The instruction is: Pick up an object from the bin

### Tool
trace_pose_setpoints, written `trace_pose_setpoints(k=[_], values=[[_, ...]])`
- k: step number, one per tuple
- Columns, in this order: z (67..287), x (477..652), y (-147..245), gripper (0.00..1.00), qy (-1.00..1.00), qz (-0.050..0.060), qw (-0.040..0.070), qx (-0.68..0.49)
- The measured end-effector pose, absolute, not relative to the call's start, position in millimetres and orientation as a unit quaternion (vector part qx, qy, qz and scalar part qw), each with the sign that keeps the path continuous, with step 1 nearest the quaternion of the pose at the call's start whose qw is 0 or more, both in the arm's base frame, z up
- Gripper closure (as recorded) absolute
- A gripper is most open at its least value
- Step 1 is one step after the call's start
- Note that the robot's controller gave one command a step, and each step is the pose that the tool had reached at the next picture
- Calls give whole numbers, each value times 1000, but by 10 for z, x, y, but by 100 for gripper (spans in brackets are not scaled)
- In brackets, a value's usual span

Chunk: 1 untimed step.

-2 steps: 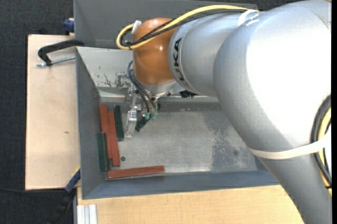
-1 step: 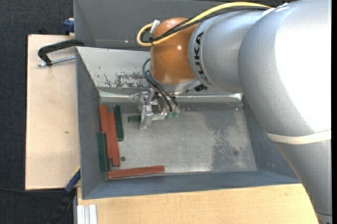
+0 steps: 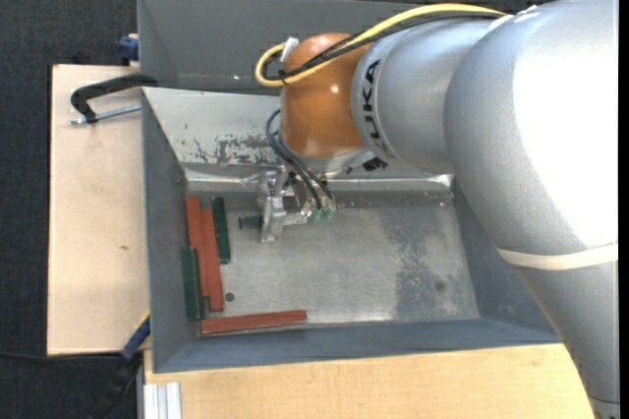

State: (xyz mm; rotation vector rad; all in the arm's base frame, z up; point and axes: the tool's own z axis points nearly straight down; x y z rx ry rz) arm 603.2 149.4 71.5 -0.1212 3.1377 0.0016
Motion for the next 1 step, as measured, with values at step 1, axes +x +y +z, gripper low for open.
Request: trace_pose_setpoints(k=[1], values=[[2665,5798,1544,100,999,2,7,-35]])
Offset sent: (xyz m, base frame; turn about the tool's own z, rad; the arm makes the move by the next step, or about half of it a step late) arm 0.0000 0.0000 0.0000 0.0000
